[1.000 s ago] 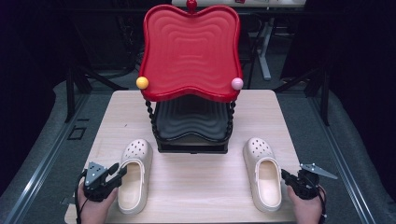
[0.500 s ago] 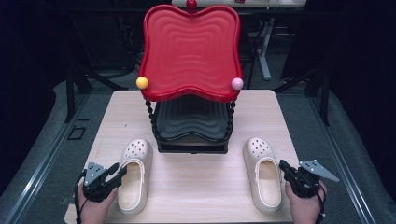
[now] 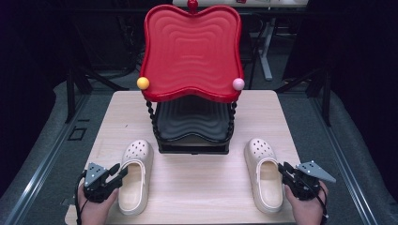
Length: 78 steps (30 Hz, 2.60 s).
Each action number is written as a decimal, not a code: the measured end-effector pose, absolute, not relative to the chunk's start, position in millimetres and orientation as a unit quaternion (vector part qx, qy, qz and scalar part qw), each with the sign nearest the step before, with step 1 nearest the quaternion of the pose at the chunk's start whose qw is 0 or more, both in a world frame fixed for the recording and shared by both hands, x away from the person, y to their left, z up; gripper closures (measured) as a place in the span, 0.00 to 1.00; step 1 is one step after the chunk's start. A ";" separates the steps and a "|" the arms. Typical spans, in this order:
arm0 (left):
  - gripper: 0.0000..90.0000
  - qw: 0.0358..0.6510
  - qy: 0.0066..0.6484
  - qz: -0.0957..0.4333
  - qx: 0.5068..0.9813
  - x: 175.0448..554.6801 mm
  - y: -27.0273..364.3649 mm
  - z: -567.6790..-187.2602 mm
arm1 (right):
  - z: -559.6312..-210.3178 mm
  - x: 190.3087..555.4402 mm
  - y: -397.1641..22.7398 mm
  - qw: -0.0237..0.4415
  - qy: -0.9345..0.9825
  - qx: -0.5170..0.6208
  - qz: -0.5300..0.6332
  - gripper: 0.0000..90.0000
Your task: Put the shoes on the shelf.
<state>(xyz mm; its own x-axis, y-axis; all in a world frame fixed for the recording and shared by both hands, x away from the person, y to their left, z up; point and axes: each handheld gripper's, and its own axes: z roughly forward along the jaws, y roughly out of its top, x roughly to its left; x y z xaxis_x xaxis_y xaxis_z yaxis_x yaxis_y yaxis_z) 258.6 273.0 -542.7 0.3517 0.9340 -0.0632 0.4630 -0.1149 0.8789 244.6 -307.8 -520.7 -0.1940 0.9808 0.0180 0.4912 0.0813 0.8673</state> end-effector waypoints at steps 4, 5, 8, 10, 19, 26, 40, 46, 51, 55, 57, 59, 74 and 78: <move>0.70 0.439 0.501 0.270 0.695 258.1 273.1 -542.3 | -520.3 244.1 -308.4 0.304 0.666 0.556 0.395 0.76; 0.70 0.438 0.501 0.270 0.695 258.0 273.3 -542.1 | -520.3 243.6 -308.0 0.301 0.667 0.555 0.396 0.76; 0.70 0.437 0.501 0.269 0.697 258.3 273.5 -542.2 | -521.9 244.4 -303.6 0.304 0.680 0.547 0.382 0.75; 0.70 0.437 0.501 0.270 0.697 258.4 273.2 -542.2 | -523.7 246.0 -302.1 0.309 0.686 0.542 0.374 0.75; 0.70 0.437 0.500 0.269 0.697 258.6 273.2 -542.2 | -529.2 250.2 -296.7 0.320 0.702 0.539 0.337 0.80; 0.70 0.437 0.500 0.268 0.698 258.8 273.4 -542.0 | -523.7 250.1 -291.7 0.302 0.693 0.561 0.336 0.82; 0.70 0.437 0.500 0.269 0.698 259.2 272.6 -541.8 | -517.3 247.5 -259.5 0.301 0.672 0.570 0.364 0.84; 0.70 0.436 0.498 0.271 0.699 259.0 272.5 -541.6 | -521.6 248.6 -249.8 0.300 0.672 0.579 0.352 0.84; 0.70 0.435 0.497 0.272 0.700 258.4 272.2 -541.0 | -521.4 246.2 -244.8 0.287 0.665 0.594 0.351 0.83; 0.70 0.436 0.495 0.275 0.699 258.3 271.7 -541.0 | -523.5 245.4 -238.1 0.283 0.679 0.584 0.344 0.82; 0.70 0.436 0.495 0.275 0.699 258.1 271.8 -540.9 | -523.7 245.5 -238.4 0.283 0.682 0.580 0.345 0.82; 0.70 0.435 0.495 0.274 0.700 257.9 272.1 -540.7 | -523.7 245.4 -239.1 0.282 0.683 0.579 0.345 0.82; 0.70 0.434 0.494 0.276 0.701 258.0 271.5 -540.6 | -523.1 244.5 -243.4 0.279 0.697 0.561 0.348 0.80; 0.70 0.432 0.494 0.277 0.702 257.3 272.0 -539.7 | -523.7 243.6 -246.5 0.278 0.697 0.554 0.359 0.75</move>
<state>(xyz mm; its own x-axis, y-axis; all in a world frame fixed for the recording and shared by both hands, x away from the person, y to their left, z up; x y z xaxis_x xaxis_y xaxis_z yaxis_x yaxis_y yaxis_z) 257.3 272.0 -539.7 0.3592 0.9325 -0.0374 0.4536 -0.1394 0.8802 243.6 -246.5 -523.7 -0.2308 0.9729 0.0113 0.5736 0.1267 0.8093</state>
